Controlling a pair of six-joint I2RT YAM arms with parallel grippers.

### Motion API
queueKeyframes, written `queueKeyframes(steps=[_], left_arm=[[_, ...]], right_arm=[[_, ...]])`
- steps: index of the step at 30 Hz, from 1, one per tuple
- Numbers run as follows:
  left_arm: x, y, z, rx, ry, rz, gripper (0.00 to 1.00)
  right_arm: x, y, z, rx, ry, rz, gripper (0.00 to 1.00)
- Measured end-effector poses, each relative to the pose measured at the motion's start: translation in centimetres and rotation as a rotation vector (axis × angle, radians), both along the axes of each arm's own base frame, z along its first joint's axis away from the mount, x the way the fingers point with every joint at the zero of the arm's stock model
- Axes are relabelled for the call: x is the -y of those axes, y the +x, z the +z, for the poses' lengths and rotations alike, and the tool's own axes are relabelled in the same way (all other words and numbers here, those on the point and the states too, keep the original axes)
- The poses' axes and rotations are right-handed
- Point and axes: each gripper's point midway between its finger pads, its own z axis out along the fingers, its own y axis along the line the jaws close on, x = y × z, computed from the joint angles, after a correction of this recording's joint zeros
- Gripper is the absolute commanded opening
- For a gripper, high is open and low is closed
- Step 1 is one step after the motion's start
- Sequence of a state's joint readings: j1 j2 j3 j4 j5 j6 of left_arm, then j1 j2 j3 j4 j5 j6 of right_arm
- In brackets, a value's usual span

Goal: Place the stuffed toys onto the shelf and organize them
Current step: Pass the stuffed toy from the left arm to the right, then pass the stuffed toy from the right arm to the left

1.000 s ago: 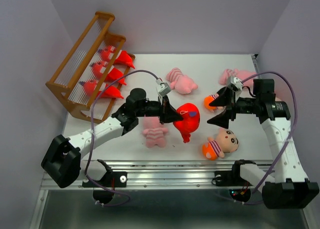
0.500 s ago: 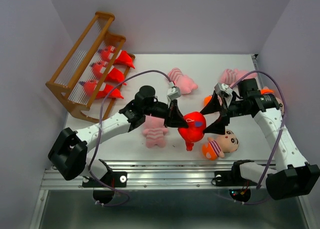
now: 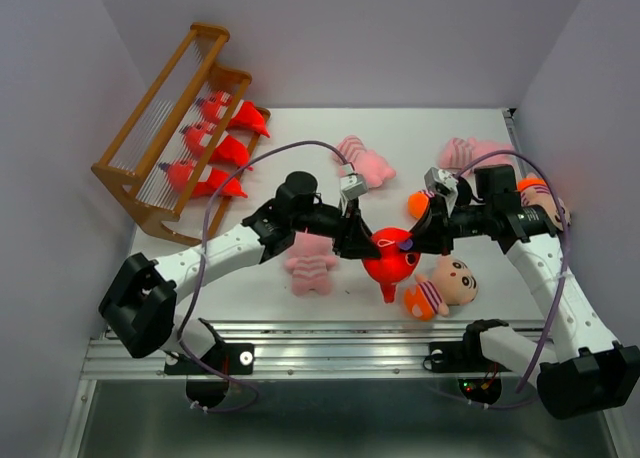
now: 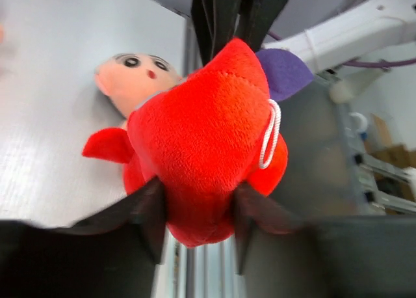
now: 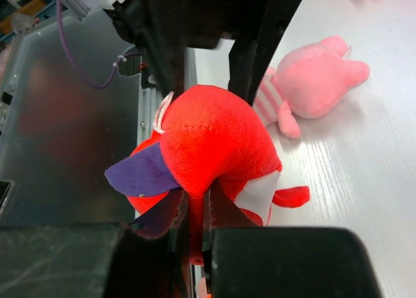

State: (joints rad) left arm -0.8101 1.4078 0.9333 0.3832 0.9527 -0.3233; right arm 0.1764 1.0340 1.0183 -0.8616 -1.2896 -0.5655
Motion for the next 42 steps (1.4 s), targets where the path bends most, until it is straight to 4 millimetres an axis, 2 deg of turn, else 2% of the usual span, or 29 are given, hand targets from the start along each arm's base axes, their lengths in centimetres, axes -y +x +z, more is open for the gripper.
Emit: queueKeyframes(steps=[1, 2, 5, 8, 11, 13, 15, 18, 21, 25, 29, 31, 35, 42], left_arm=[[-0.1, 0.3, 0.1, 0.005, 0.005, 0.031, 0.63], [-0.3, 0.9, 0.4, 0.023, 0.007, 0.084, 0.71], [-1.3, 1.9, 1.6, 0.077, -0.012, 0.208, 0.77], [-3.9, 2.5, 4.9, 0.172, -0.097, 0.381, 0.91], [-6.4, 2.6, 7.4, 0.231, -0.175, 0.514, 0.91], [-7.2, 2.3, 8.0, 0.246, -0.204, 0.572, 0.91], [-7.2, 2.0, 7.4, 0.239, -0.199, 0.603, 0.90], [-5.7, 1.3, 5.6, 0.215, -0.154, 0.630, 0.90], [-4.2, 1.5, 2.2, 0.199, -0.060, 0.670, 0.89], [-3.1, 2.1, -1.8, 0.203, 0.058, 0.743, 0.89], [-2.7, 3.0, -3.8, 0.216, 0.112, 0.804, 0.88], [-2.5, 3.5, -4.6, 0.222, 0.132, 0.829, 0.87], [-2.2, 4.5, -5.4, 0.232, 0.164, 0.874, 0.84], [-2.4, 6.0, -4.3, 0.247, 0.136, 0.964, 0.79]], right_arm=[[0.0, 0.2, 0.0, 0.002, -0.005, -0.008, 0.01], [0.0, 0.4, 0.0, 0.001, -0.010, -0.017, 0.01], [0.2, 1.5, -0.1, 0.012, -0.048, -0.082, 0.01], [0.7, 3.4, -0.6, 0.002, -0.111, -0.213, 0.01], [1.4, 5.6, -1.0, -0.035, -0.144, -0.360, 0.01], [1.6, 6.7, -1.4, -0.088, -0.149, -0.433, 0.01], [1.7, 8.3, -1.8, -0.155, -0.150, -0.511, 0.01], [1.5, 10.3, -2.3, -0.277, -0.145, -0.589, 0.01], [1.0, 11.9, -1.8, -0.364, -0.119, -0.625, 0.01], [0.4, 13.5, 0.8, -0.412, -0.047, -0.652, 0.01], [0.1, 14.0, 3.8, -0.400, 0.017, -0.648, 0.01], [-0.1, 13.9, 4.5, -0.400, 0.038, -0.635, 0.01], [-0.3, 13.5, 4.7, -0.427, 0.051, -0.610, 0.01], [-0.7, 12.6, 4.8, -0.468, 0.063, -0.561, 0.01]])
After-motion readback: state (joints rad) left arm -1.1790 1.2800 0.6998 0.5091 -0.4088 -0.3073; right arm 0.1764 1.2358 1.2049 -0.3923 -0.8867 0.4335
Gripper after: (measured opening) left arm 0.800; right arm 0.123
